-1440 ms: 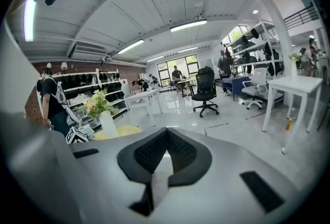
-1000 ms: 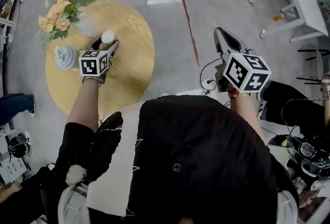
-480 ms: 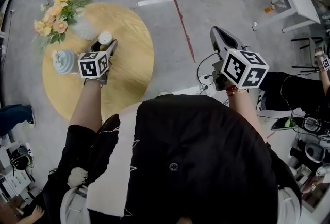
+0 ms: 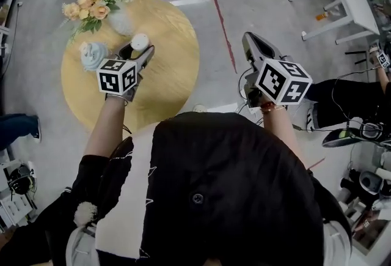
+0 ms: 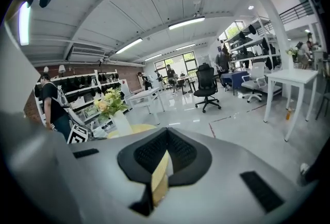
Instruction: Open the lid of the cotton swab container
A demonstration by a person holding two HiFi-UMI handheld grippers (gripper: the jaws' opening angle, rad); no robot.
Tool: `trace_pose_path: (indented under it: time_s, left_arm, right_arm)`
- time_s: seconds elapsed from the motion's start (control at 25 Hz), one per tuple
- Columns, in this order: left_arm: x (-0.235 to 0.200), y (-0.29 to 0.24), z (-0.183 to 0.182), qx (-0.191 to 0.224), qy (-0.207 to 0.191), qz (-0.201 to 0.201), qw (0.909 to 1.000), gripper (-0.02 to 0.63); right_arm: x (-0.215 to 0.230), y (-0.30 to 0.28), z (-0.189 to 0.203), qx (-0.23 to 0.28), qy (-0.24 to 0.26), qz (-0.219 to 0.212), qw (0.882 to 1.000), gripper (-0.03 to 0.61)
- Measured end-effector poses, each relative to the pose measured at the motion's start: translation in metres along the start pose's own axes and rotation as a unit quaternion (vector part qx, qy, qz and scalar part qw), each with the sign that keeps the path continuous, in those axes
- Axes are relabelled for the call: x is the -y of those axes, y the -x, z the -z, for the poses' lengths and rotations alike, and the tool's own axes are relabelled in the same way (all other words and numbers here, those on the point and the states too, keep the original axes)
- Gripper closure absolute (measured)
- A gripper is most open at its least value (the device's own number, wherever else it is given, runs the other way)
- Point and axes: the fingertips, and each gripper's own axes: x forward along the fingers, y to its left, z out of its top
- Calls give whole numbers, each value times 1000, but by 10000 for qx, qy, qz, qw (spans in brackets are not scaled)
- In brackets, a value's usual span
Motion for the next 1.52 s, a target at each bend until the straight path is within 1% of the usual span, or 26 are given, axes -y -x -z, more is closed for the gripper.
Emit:
trace_pose_path:
  time_s: [0.12,0.24,0.36,0.48,0.52,0.6,0.64,0.8,0.92,1.04,1.12,1.32,1.52]
  left_arm:
    - [7,27,-4,37,-21,104,9999,344]
    - [13,53,-6,30,-90,167,9998,344]
    - [19,76,-11,53,-180,275,9994,344]
    - [24,102,-13,32,-377,313,9988,344]
    - [27,109,-13,21,-465,334,9984,344]
    - [32,122,-11,-16,-618,384,9974,344]
    - [34,127,-10,-39,-666,407,9969,344]
    - [39,143,2,-173,-756,493,9958,344]
    - [43,152,12,-361,-910,501,9939,344]
    - [49,158,17,-505,-1107,488,9914,344]
    - [53,159,18,-540,-1168,517,9903,344]
    - [60,161,21,-535,-1102,591,9907,344]
    - [70,161,23,-616,-1253,617,9883,344]
  right_arm:
    - [-32,-5,7,-28,-86,-175,9998,574]
    - [-68,-10,13,-29,-105,-455,9989,574]
    - [-107,-12,14,140,-137,-868,9960,574]
    - [-146,-14,18,272,-256,-1351,9901,572]
    - [-156,-14,22,264,-264,-1473,9884,562]
    - [-175,-13,29,204,-257,-1670,9854,477]
    - [-185,-13,34,165,-267,-1763,9838,459]
    - [-221,-16,51,-2,-290,-2129,9766,420]
    - [-250,-17,62,-151,-152,-2493,9682,367]
    - [-275,-15,71,-346,152,-2760,9604,345]
    - [-287,-14,77,-466,316,-2882,9559,334]
    - [-313,-12,85,-670,538,-3226,9426,308]
    - [-328,-12,93,-850,829,-3368,9341,304]
